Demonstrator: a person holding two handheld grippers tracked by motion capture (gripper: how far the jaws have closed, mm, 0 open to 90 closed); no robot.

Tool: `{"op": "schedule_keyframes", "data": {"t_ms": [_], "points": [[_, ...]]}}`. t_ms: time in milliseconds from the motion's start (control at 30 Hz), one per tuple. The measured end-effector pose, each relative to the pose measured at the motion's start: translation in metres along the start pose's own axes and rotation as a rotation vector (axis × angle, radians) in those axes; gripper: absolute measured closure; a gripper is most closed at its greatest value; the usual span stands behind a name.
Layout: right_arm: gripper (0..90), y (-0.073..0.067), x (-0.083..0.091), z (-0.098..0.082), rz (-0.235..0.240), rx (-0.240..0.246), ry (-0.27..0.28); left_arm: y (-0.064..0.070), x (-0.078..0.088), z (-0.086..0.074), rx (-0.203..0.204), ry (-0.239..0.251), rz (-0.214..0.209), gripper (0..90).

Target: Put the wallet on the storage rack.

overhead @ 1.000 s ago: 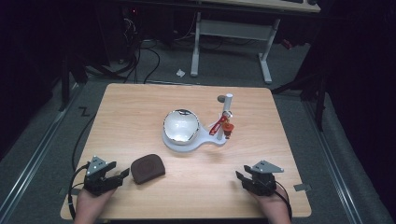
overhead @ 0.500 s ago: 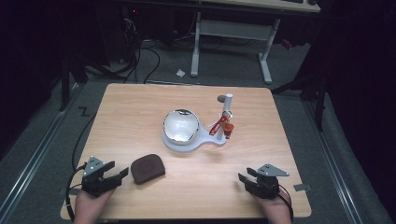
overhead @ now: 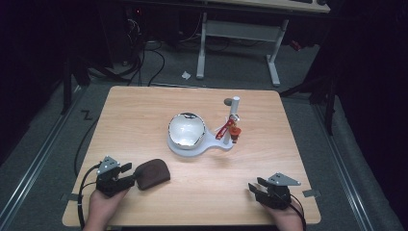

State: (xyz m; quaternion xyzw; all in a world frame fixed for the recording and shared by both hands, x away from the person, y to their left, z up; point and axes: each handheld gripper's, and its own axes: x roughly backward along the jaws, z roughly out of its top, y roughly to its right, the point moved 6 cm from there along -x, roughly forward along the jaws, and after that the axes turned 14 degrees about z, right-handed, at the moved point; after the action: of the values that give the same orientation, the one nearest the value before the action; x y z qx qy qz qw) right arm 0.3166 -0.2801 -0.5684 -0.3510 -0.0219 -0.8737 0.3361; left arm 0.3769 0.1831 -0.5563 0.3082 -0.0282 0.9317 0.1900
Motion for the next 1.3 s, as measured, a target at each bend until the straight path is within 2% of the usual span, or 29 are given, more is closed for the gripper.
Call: {"op": "schedule_keyframes", "data": {"t_ms": [133, 167, 233, 300, 333, 367, 400, 500, 633, 667, 700, 800, 833, 867, 967, 1033, 1133, 1300], "points": [[53.1, -0.001, -0.001, -0.001, 0.002, -0.002, -0.005, -0.001, -0.001, -0.003, 0.048, -0.013, -0.037, 61.0], [53.1, -0.001, -0.002, -0.001, 0.004, 0.003, -0.007, -0.001, 0.0, -0.004, 0.062, -0.016, -0.057, 63.4], [52.9, -0.003, -0.003, -0.001, 0.007, 0.001, -0.01, -0.001, 0.0, -0.007, 0.09, -0.022, -0.068, 63.8], [52.9, -0.004, -0.004, 0.0, 0.01, 0.008, -0.011, -0.001, 0.001, -0.007, 0.102, -0.022, -0.072, 71.3], [52.8, -0.004, -0.004, 0.0, 0.01, 0.011, -0.011, -0.002, 0.001, -0.008, 0.113, -0.024, -0.075, 73.2], [52.8, -0.004, -0.004, 0.0, 0.01, 0.016, -0.011, -0.004, 0.0, -0.011, 0.139, -0.034, -0.082, 73.6], [52.8, -0.004, -0.004, 0.0, 0.01, 0.016, -0.011, -0.004, 0.0, -0.011, 0.139, -0.034, -0.082, 77.0], [52.7, -0.004, -0.003, 0.001, 0.01, 0.015, -0.007, -0.004, 0.0, -0.013, 0.158, -0.039, -0.088, 76.9], [52.6, -0.003, -0.004, 0.001, 0.011, 0.013, -0.008, -0.007, -0.002, -0.014, 0.22, -0.062, -0.117, 75.2], [52.6, -0.003, -0.005, 0.001, 0.016, 0.014, -0.013, -0.007, -0.002, -0.015, 0.225, -0.064, -0.123, 74.6], [52.6, -0.003, -0.005, 0.001, 0.016, 0.014, -0.013, -0.007, -0.002, -0.015, 0.219, -0.062, -0.13, 74.6], [52.6, -0.004, -0.005, 0.0, 0.017, 0.015, -0.016, -0.003, 0.0, -0.014, 0.173, -0.052, -0.117, 78.5], [52.6, -0.004, -0.005, 0.0, 0.018, 0.011, -0.013, -0.002, 0.0, -0.014, 0.161, -0.05, -0.114, 83.6], [52.6, -0.004, -0.005, 0.0, 0.018, 0.011, -0.013, -0.001, 0.0, -0.014, 0.149, -0.049, -0.113, 83.6], [52.6, -0.003, -0.005, 0.0, 0.019, 0.008, -0.011, 0.001, 0.002, -0.012, 0.142, -0.046, -0.123, 86.3], [52.6, -0.002, -0.005, 0.001, 0.018, 0.009, -0.009, 0.002, 0.005, -0.009, 0.128, -0.027, -0.108, 87.0], [52.6, -0.003, -0.003, 0.001, 0.017, 0.005, -0.004, 0.005, 0.013, -0.002, 0.098, 0.028, -0.092, 87.2], [52.7, 0.0, -0.002, 0.001, 0.014, 0.005, 0.002, 0.008, 0.028, 0.009, 0.079, 0.12, -0.062, 87.4]]}}
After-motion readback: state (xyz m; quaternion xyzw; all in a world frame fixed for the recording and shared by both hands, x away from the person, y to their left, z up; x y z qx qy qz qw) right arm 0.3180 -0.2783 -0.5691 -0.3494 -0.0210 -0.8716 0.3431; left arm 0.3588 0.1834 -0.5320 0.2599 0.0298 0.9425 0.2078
